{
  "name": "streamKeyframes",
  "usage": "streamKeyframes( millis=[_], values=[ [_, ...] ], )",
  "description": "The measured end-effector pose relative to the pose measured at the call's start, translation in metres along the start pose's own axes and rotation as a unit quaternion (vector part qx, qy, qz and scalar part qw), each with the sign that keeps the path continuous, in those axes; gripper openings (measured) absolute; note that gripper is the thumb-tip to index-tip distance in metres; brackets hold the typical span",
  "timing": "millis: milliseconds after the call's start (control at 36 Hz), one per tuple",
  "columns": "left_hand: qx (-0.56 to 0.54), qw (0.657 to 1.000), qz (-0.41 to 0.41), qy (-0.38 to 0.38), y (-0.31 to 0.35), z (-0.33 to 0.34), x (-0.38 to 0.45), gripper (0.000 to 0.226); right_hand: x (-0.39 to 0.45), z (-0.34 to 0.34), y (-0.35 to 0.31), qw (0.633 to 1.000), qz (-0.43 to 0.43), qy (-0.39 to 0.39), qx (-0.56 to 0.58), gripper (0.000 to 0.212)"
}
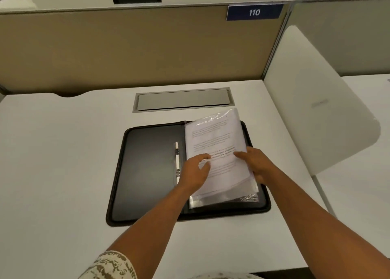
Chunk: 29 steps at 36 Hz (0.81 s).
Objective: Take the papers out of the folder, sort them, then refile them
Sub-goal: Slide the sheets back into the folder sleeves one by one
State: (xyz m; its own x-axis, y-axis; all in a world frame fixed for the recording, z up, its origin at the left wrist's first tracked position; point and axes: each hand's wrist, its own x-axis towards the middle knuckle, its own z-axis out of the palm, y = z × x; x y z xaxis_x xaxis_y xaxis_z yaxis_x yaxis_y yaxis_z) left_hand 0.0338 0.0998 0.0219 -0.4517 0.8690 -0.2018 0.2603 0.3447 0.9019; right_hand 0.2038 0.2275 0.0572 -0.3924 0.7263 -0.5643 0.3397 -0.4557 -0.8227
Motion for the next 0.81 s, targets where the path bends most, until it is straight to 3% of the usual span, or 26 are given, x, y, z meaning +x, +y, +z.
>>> streamKeyframes(
  millis=[111, 222, 306, 389, 444, 528, 611, 722, 806],
  values=[
    [0.14, 0.99, 0.004, -0.006, -0.021, 0.002, 0.006, 0.043, 0.014, -0.022, 0.02, 0.996, 0.015, 0.053, -0.072, 0.019],
    [0.238, 0.97, 0.002, -0.039, -0.032, 0.004, 0.011, 0.057, 0.019, -0.032, 0.034, 0.984, 0.004, 0.074, -0.161, 0.025],
    [0.312, 0.947, 0.008, -0.071, -0.039, 0.011, 0.013, 0.062, 0.018, -0.033, 0.039, 0.956, -0.022, 0.095, -0.276, 0.031],
    [0.388, 0.917, 0.006, -0.093, -0.044, 0.019, 0.013, 0.066, 0.017, -0.032, 0.045, 0.919, -0.087, 0.114, -0.367, 0.008],
    [0.401, 0.911, 0.006, -0.092, -0.044, 0.022, 0.013, 0.066, 0.019, -0.029, 0.05, 0.901, -0.124, 0.121, -0.397, 0.007],
    [0.423, 0.901, 0.011, -0.097, -0.046, 0.022, 0.013, 0.066, 0.02, -0.013, 0.052, 0.885, -0.189, 0.112, -0.411, 0.036],
    [0.439, 0.893, 0.011, -0.097, -0.048, 0.023, 0.014, 0.067, 0.021, 0.005, 0.057, 0.834, -0.265, 0.087, -0.475, 0.041],
    [0.439, 0.893, 0.025, -0.092, -0.05, 0.023, 0.01, 0.066, 0.028, 0.014, 0.067, 0.774, -0.229, 0.039, -0.589, 0.057],
    [0.422, 0.902, 0.026, -0.09, -0.053, 0.02, 0.008, 0.066, 0.024, 0.015, 0.08, 0.759, -0.176, 0.01, -0.627, 0.065]
  ],
)
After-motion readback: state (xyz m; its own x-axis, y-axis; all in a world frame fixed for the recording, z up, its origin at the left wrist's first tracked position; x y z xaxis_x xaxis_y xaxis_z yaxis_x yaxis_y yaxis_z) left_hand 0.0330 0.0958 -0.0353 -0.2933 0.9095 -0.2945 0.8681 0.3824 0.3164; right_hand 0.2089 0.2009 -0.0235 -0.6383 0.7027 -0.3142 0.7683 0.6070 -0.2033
